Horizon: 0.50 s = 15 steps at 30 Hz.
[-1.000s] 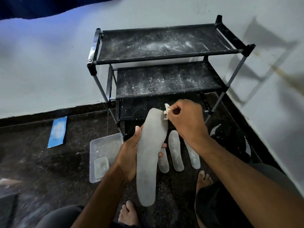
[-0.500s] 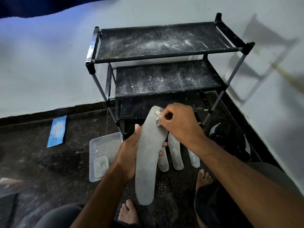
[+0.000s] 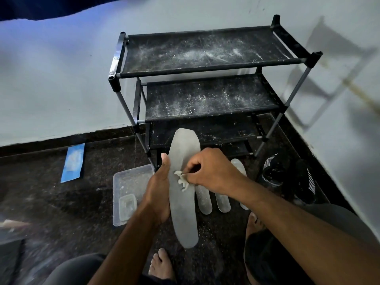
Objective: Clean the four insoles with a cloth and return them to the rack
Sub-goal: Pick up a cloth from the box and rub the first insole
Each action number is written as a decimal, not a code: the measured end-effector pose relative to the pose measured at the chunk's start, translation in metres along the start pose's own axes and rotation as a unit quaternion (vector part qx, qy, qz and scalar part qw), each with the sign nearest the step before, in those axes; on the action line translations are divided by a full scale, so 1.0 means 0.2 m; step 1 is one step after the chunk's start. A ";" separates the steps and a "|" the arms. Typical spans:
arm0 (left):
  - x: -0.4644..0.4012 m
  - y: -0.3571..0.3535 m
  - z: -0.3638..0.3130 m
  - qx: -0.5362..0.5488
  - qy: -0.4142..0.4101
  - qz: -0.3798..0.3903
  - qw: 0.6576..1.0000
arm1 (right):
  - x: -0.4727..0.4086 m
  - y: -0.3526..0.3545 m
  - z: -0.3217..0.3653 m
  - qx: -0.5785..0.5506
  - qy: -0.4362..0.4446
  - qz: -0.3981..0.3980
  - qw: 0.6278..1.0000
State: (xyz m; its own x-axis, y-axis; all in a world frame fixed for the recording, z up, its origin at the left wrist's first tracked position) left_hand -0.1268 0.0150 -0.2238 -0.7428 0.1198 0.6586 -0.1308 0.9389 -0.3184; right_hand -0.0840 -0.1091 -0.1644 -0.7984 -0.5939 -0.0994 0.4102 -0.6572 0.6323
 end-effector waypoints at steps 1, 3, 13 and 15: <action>0.00 0.00 0.00 0.001 0.001 -0.002 1.000 | -0.01 0.01 0.01 -0.011 0.012 -0.022 1.000; 0.00 0.01 0.00 0.005 0.004 -0.003 1.000 | -0.03 0.09 -0.01 0.027 0.018 -0.105 0.994; -0.01 -0.01 0.01 0.047 0.016 0.026 0.998 | -0.02 -0.01 0.03 0.013 0.085 -0.046 0.995; 0.00 0.00 0.01 0.040 0.021 0.022 0.999 | -0.04 0.09 -0.01 0.052 0.063 -0.139 0.987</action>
State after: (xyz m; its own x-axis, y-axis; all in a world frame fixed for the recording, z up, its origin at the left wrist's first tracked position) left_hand -0.1283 0.0137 -0.2260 -0.7209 0.1762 0.6703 -0.1513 0.9038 -0.4002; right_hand -0.0691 -0.1166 -0.1544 -0.8101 -0.4546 -0.3702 0.1310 -0.7558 0.6415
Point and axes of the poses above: each hand's wrist, its own x-axis away from the middle knuckle, its own y-axis out of the back of the hand, z = x × y, the point moved 5 cm from there along -x, towards the middle knuckle, and after that the axes turned 15 degrees about y, right-handed, at the moved point
